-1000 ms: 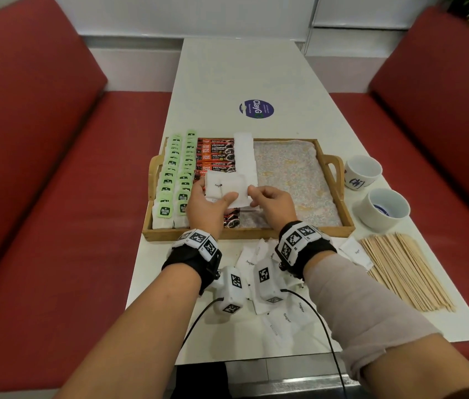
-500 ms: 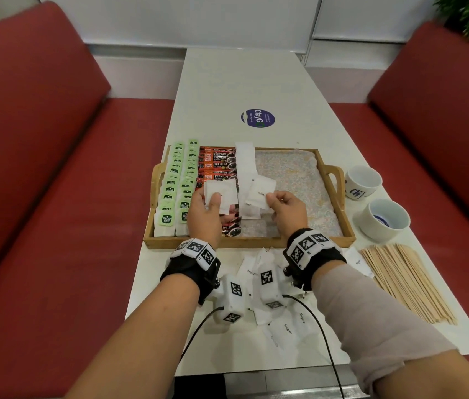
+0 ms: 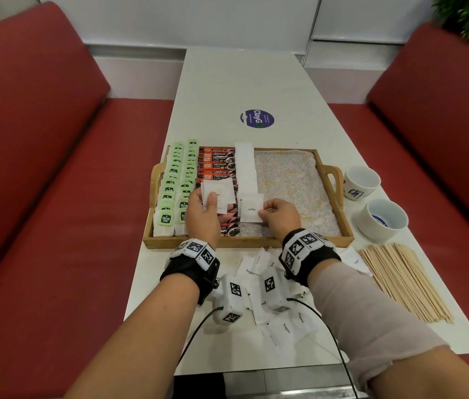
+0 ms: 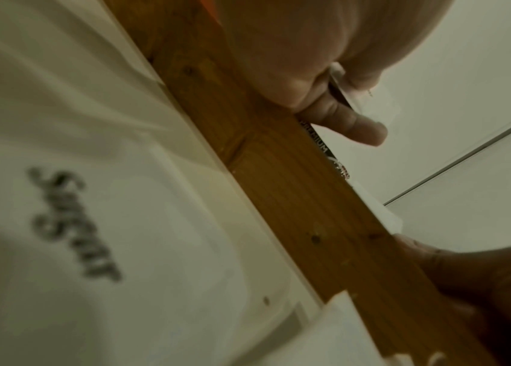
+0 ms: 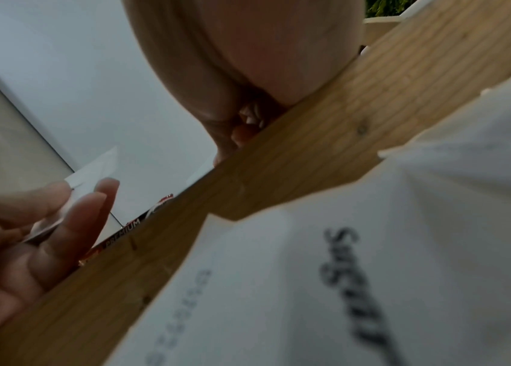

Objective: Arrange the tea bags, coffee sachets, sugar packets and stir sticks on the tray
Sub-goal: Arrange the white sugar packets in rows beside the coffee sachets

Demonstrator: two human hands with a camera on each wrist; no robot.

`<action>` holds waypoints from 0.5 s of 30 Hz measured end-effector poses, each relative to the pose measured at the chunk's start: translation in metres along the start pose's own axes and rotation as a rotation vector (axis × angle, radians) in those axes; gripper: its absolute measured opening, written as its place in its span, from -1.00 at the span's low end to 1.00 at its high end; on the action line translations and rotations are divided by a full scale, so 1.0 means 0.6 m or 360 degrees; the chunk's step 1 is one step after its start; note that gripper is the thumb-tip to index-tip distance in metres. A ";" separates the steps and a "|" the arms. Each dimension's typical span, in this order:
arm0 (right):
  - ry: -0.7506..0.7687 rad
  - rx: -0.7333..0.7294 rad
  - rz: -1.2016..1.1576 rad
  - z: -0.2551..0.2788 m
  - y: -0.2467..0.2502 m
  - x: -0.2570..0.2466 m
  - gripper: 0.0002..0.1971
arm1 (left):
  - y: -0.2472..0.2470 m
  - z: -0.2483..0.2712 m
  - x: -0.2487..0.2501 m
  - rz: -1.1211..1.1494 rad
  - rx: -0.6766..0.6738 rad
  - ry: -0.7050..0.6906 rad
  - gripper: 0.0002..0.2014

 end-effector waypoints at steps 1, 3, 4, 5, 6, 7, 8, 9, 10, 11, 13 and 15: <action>-0.0003 -0.0003 -0.0010 0.000 -0.001 0.000 -0.85 | 0.000 0.000 0.000 0.0001 -0.0002 0.0002 -0.85; 0.0008 0.0020 -0.0091 0.002 0.005 -0.003 -0.83 | 0.000 0.000 0.000 -0.0003 -0.0001 0.0004 -0.85; 0.0031 0.0049 -0.0157 0.004 0.012 -0.008 -0.84 | -0.001 0.000 0.001 -0.0002 -0.0004 0.0003 -0.85; 0.0063 0.0081 -0.0222 0.006 0.020 -0.015 -0.85 | -0.001 0.000 0.001 -0.0004 -0.0007 0.0004 -0.85; 0.0104 0.0115 -0.0266 0.007 0.029 -0.023 -0.85 | -0.002 0.001 0.001 -0.0011 -0.0012 0.0007 -0.85; 0.0156 0.0147 -0.0284 0.008 0.038 -0.032 -0.84 | -0.002 0.000 0.000 -0.0021 -0.0014 0.0009 -0.85; 0.0215 0.0175 -0.0272 0.008 0.048 -0.044 -0.84 | -0.002 0.000 -0.002 -0.0030 -0.0019 0.0010 -0.85; 0.0273 0.0202 -0.0246 0.008 0.057 -0.056 -0.84 | -0.003 -0.001 -0.003 -0.0040 -0.0026 0.0013 -0.84; 0.0333 0.0227 -0.0209 0.009 0.065 -0.070 -0.83 | -0.003 0.000 -0.004 -0.0057 -0.0030 0.0014 -0.83; 0.0384 0.0258 -0.0182 0.009 0.072 -0.082 -0.81 | -0.004 0.000 -0.004 -0.0069 -0.0033 0.0015 -0.81; 0.0463 0.0330 -0.0175 0.012 0.086 -0.104 -0.81 | -0.004 0.000 -0.004 -0.0065 -0.0036 0.0028 -0.79; 0.0544 0.0327 -0.0237 0.021 0.090 -0.122 -0.83 | -0.004 -0.001 -0.005 -0.0060 -0.0032 0.0040 -0.77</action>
Point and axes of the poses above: each hand's wrist, its own z-axis away from the middle knuckle, its own y-axis out of the back of the hand, x = y × z, the point moved 9 cm from there along -z, towards the middle knuckle, and after that the axes turned 11 degrees about z, right-handed, at the moved point
